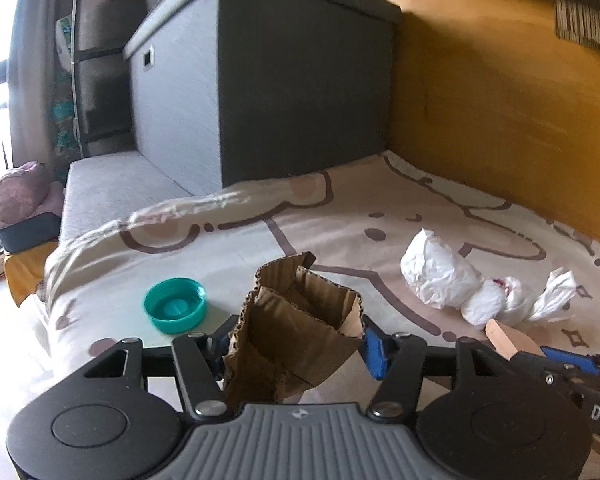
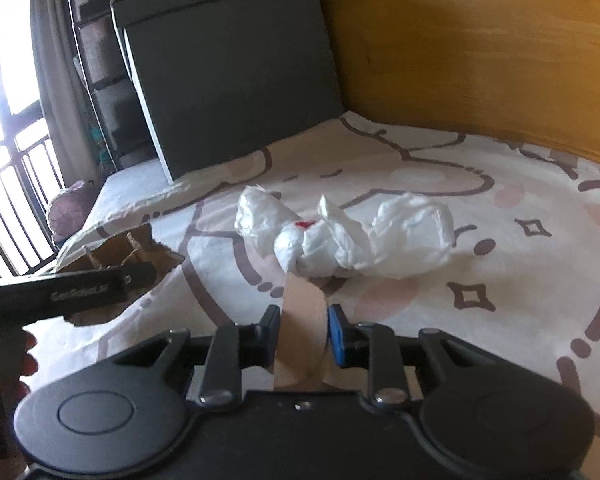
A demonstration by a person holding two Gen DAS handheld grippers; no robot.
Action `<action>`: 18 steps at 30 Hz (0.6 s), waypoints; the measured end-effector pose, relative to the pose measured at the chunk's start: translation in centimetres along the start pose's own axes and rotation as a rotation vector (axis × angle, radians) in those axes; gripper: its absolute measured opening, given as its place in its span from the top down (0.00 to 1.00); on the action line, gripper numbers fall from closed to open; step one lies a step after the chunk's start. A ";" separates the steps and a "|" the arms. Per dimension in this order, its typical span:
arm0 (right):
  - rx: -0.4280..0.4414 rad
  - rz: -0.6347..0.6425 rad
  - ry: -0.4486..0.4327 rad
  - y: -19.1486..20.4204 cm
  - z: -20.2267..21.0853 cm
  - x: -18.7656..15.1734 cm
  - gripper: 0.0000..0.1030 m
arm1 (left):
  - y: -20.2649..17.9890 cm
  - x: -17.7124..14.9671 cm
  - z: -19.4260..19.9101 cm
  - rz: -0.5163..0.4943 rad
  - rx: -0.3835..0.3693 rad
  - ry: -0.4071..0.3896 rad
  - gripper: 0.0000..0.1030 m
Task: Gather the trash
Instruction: 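Grasp the cardboard piece with the left gripper while the right gripper grasps the tan wooden stick, then carry the cardboard piece and wooden stick in both grippers over the wastebasket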
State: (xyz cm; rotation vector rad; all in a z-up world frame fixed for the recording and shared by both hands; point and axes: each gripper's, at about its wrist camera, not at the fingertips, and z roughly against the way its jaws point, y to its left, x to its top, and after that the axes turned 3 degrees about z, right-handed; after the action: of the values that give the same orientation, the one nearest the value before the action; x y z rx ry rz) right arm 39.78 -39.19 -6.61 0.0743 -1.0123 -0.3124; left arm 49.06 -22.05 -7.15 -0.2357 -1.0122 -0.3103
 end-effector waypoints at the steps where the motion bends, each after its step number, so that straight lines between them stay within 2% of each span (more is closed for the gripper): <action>1: 0.006 0.000 -0.010 0.0 0.3 0.1 0.74 | 0.1 0.0 0.5 0.000 0.003 -0.008 0.41; 7: 0.046 0.005 -0.062 0.5 1.9 0.6 0.74 | 0.8 -0.2 4.2 0.007 0.031 -0.049 0.41; 18: 0.102 0.074 -0.097 2.9 4.4 0.8 0.74 | 3.3 -1.2 10.7 0.040 0.130 -0.074 0.41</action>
State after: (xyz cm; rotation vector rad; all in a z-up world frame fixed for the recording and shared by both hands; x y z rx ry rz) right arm 37.15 -36.26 -3.02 0.1145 -1.1239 -0.1983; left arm 41.19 -15.25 -2.88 -0.1505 -1.0948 -0.1999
